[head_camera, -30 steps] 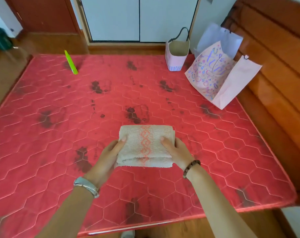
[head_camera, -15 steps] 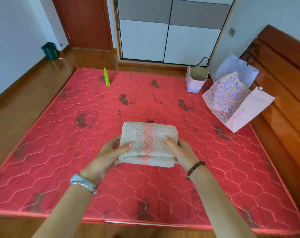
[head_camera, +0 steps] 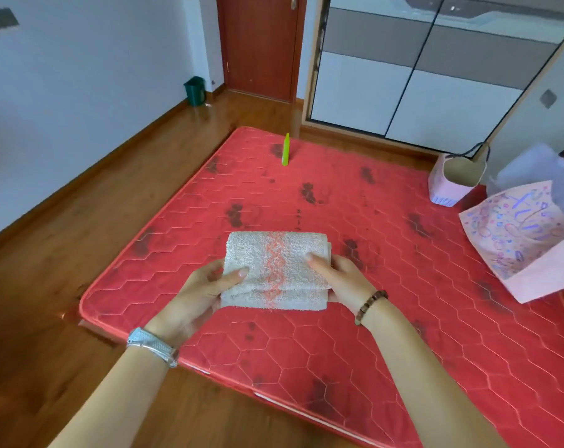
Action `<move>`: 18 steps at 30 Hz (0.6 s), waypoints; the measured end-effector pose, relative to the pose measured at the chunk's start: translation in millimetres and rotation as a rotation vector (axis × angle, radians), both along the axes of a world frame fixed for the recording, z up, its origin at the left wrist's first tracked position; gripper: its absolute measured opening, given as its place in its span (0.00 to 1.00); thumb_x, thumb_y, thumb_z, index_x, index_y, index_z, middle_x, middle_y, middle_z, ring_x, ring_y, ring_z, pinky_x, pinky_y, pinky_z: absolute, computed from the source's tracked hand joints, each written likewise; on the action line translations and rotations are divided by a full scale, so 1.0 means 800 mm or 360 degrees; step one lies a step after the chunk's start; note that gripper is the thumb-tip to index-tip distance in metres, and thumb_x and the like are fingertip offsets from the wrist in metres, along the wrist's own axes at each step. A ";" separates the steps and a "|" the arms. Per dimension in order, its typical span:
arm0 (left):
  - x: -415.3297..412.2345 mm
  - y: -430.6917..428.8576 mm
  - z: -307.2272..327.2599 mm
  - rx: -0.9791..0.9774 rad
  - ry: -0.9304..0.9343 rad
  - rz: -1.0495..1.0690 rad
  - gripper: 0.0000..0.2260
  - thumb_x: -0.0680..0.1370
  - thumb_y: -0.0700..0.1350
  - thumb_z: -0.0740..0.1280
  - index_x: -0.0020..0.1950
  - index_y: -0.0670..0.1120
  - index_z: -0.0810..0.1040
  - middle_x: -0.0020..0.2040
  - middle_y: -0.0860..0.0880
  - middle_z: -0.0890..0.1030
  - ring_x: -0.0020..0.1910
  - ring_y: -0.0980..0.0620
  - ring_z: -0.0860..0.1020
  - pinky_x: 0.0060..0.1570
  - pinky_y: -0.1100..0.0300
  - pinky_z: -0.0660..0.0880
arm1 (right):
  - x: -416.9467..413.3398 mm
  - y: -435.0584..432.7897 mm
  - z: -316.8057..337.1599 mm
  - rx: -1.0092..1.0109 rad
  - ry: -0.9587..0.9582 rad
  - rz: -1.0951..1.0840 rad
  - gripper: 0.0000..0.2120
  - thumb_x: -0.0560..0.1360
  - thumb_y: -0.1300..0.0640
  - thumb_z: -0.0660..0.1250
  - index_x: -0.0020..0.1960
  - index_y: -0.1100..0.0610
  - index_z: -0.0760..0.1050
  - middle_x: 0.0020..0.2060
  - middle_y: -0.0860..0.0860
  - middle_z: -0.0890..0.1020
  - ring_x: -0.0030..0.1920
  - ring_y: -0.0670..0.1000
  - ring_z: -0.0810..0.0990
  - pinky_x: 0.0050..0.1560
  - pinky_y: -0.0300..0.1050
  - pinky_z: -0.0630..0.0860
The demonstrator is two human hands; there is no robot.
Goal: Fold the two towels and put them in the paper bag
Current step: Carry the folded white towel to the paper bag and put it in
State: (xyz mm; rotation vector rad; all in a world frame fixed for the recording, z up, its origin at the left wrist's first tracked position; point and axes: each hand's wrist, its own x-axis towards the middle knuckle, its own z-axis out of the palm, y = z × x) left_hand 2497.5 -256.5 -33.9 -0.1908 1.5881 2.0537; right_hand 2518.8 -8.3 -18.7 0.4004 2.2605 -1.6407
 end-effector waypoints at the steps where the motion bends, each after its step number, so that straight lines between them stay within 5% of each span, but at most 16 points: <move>1: 0.001 -0.020 0.002 0.0015 -0.0012 0.0035 0.20 0.71 0.43 0.73 0.62 0.39 0.79 0.56 0.40 0.85 0.50 0.47 0.86 0.44 0.59 0.83 | -0.004 -0.020 0.003 0.0003 0.0000 0.0034 0.34 0.72 0.32 0.65 0.64 0.59 0.74 0.66 0.66 0.73 0.61 0.61 0.79 0.55 0.55 0.81; 11: -0.008 -0.223 0.013 0.0062 -0.0048 0.0258 0.27 0.74 0.44 0.73 0.70 0.35 0.72 0.62 0.41 0.83 0.59 0.43 0.83 0.55 0.51 0.81 | -0.051 -0.215 0.012 0.0068 0.0027 0.0213 0.38 0.71 0.30 0.64 0.63 0.62 0.74 0.64 0.66 0.75 0.61 0.60 0.79 0.57 0.58 0.80; 14: -0.004 -0.283 0.017 0.0054 -0.0029 0.0304 0.21 0.76 0.44 0.72 0.66 0.37 0.77 0.60 0.38 0.83 0.60 0.40 0.82 0.57 0.50 0.80 | -0.064 -0.278 0.014 0.0032 0.0023 0.0283 0.40 0.68 0.28 0.65 0.62 0.61 0.75 0.64 0.66 0.75 0.59 0.60 0.80 0.57 0.59 0.80; 18: 0.008 -0.353 0.023 0.0057 -0.0040 0.0439 0.20 0.74 0.44 0.72 0.64 0.36 0.78 0.59 0.38 0.83 0.61 0.37 0.80 0.56 0.51 0.80 | -0.079 -0.354 0.012 0.0045 0.0035 0.0401 0.28 0.75 0.35 0.63 0.61 0.57 0.75 0.65 0.64 0.74 0.63 0.56 0.77 0.56 0.53 0.80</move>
